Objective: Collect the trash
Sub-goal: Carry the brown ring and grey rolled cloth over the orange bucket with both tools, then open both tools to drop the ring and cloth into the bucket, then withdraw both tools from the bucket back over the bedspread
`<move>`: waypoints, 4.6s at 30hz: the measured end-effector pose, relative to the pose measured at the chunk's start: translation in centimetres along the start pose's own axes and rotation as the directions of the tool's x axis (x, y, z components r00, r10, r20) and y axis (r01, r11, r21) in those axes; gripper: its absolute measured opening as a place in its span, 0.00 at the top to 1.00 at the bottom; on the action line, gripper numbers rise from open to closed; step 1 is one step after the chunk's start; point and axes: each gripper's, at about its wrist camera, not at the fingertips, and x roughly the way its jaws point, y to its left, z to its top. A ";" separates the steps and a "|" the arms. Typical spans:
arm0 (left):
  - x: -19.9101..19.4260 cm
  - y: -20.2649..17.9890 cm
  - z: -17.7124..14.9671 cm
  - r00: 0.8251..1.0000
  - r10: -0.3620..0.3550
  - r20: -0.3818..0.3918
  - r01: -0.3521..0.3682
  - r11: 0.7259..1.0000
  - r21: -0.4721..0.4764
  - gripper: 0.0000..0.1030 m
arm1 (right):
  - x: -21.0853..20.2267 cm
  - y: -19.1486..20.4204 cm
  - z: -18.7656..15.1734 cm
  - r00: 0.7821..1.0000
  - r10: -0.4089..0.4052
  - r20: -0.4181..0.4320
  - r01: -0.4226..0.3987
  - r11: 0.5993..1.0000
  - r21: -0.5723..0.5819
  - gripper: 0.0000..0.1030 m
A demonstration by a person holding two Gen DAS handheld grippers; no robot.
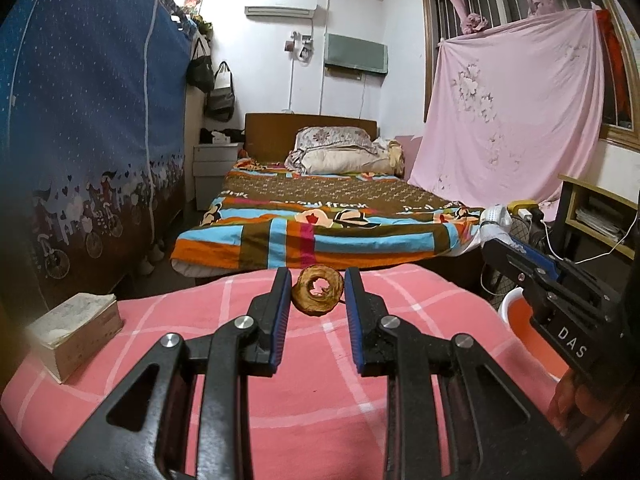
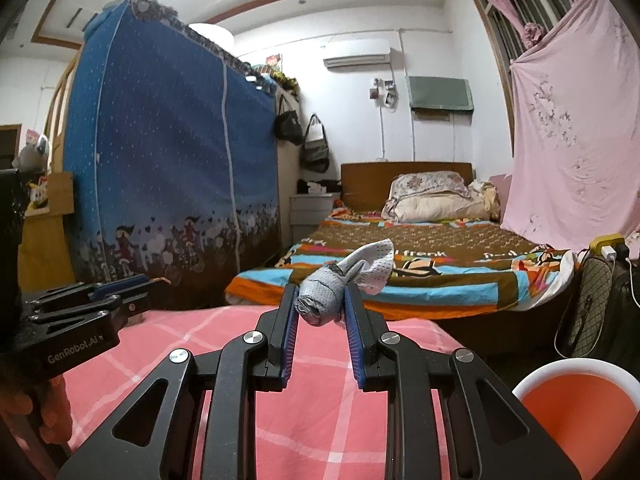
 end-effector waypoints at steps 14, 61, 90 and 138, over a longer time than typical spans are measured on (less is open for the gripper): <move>-1.0 -5.2 1.5 0.996 -0.072 0.061 0.069 0.996 0.062 0.90 | -3.4 -2.9 0.5 0.995 -0.075 0.069 0.073 0.997 0.037 0.80; 1.1 -22.8 -0.1 0.909 -0.406 -0.092 0.417 0.886 0.204 0.90 | -11.0 -17.7 -0.6 0.931 -0.353 -0.088 0.362 0.874 0.325 0.79; 3.8 -25.4 -2.2 0.874 -0.413 -0.258 0.459 0.875 0.156 0.90 | -10.8 -19.9 -2.1 0.901 -0.368 -0.232 0.431 0.822 0.371 0.70; 3.4 -18.6 -0.5 0.967 -0.219 -0.128 0.225 0.974 0.035 0.12 | -10.5 -18.8 -1.9 0.890 -0.396 -0.228 0.453 0.828 0.331 0.26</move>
